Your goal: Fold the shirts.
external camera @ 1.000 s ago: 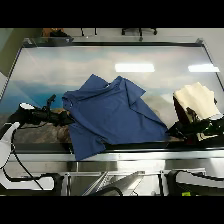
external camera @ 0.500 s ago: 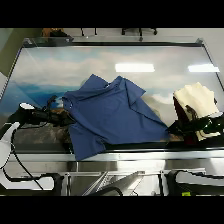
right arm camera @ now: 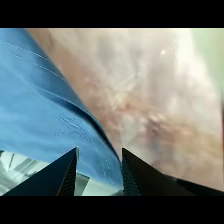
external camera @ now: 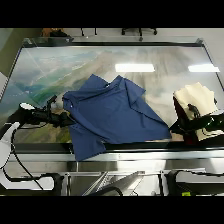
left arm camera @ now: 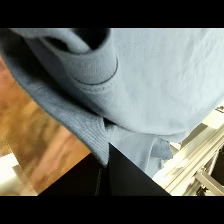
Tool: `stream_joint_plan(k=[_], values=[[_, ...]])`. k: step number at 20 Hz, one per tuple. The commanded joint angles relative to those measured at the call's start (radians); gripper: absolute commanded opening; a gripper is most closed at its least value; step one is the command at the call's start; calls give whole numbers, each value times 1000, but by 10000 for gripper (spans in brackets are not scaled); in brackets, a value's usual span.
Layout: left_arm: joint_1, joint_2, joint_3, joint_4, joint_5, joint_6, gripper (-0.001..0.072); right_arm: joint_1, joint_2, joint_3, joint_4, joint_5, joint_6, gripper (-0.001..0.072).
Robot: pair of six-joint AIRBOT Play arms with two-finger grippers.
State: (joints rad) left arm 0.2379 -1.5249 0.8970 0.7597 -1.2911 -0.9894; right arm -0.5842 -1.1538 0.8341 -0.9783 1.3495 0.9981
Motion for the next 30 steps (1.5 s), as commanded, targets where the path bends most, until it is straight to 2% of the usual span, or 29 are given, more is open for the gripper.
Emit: stream_joint_plan(k=[1,7,8,9,10,11,13,16,18,19,21,24,27,29,30], values=[[0,0,1,7,0,0,14,1,-31,-36,13,0,-34,344],[0,0,1,3,-2,0,13,40,-31,-53,86,3,-65,327],[0,5,1,5,-2,0,13,61,-31,-53,99,10,-75,182],[0,21,1,3,-1,0,13,83,-31,-53,122,21,-87,86],[0,44,1,-2,-1,0,13,104,-30,-50,159,34,-92,19],[1,83,6,-1,-3,-12,13,116,-25,-40,209,53,-106,19],[24,178,60,-5,-72,-47,13,109,6,32,422,143,-140,18],[112,372,243,-139,-229,-74,13,43,121,290,908,297,-142,19],[208,524,421,-302,-219,-89,13,-32,198,534,1139,279,-137,18],[265,596,529,-371,-184,-97,13,-69,228,654,1180,243,-130,19],[382,694,759,-419,-138,-100,13,-130,277,886,1183,153,-91,19],[491,748,1067,-409,-108,-158,13,-164,325,1112,1171,37,-86,19],[423,714,1275,-241,-85,-230,13,-164,349,1236,1003,-41,-85,19],[355,679,1299,-108,-79,-251,13,-164,346,1235,930,-36,-83,20],[317,662,1257,-99,-81,-249,13,-161,334,1235,906,-21,-77,20]])
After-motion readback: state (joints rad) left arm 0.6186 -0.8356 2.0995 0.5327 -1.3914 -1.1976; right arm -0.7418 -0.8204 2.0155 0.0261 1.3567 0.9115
